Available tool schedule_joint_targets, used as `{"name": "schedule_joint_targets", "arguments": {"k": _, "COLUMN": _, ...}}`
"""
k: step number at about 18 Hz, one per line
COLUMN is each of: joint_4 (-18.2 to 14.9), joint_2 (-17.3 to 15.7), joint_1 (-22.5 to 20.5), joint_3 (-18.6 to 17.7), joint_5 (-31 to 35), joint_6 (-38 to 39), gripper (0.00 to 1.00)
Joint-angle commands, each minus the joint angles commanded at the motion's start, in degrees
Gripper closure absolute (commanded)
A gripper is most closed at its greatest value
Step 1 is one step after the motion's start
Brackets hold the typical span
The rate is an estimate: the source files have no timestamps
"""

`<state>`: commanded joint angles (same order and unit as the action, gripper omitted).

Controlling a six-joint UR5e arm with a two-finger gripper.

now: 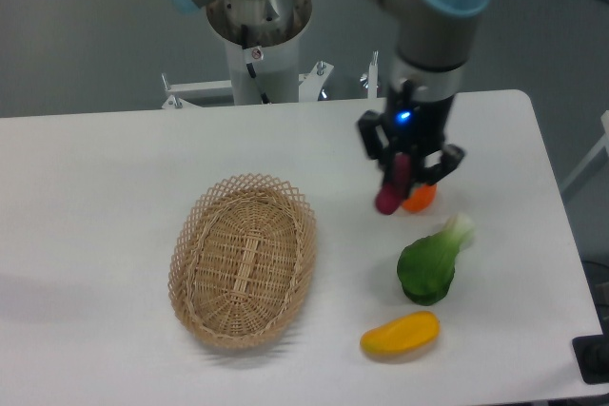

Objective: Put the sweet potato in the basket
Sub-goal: 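Carry the held purple sweet potato over to the wicker basket, then lower the sweet potato into the basket and open the gripper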

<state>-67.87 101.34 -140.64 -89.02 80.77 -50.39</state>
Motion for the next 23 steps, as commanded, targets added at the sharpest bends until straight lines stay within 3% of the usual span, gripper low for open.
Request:
{"name": "schedule_joint_targets", "arguments": {"k": 5, "joint_4": 16.1, "joint_2": 1.6, "joint_1": 7.3, "joint_3": -10.4, "joint_5": 2.4, "joint_6": 8.5, "gripper": 0.7}}
{"name": "schedule_joint_targets", "arguments": {"k": 8, "joint_4": 20.0, "joint_2": 3.7, "joint_1": 11.5, "joint_3": -14.2, "joint_5": 7.7, "joint_6": 8.5, "gripper": 0.7}}
{"name": "schedule_joint_targets", "arguments": {"k": 13, "joint_4": 22.2, "joint_2": 8.6, "joint_1": 15.3, "joint_3": -14.5, "joint_5": 11.0, "joint_6": 11.9, "gripper": 0.7}}
{"name": "schedule_joint_targets", "arguments": {"k": 23, "joint_4": 22.4, "joint_2": 11.4, "joint_1": 19.5, "joint_3": -15.2, "joint_5": 13.6, "joint_6": 16.5, "gripper": 0.7}}
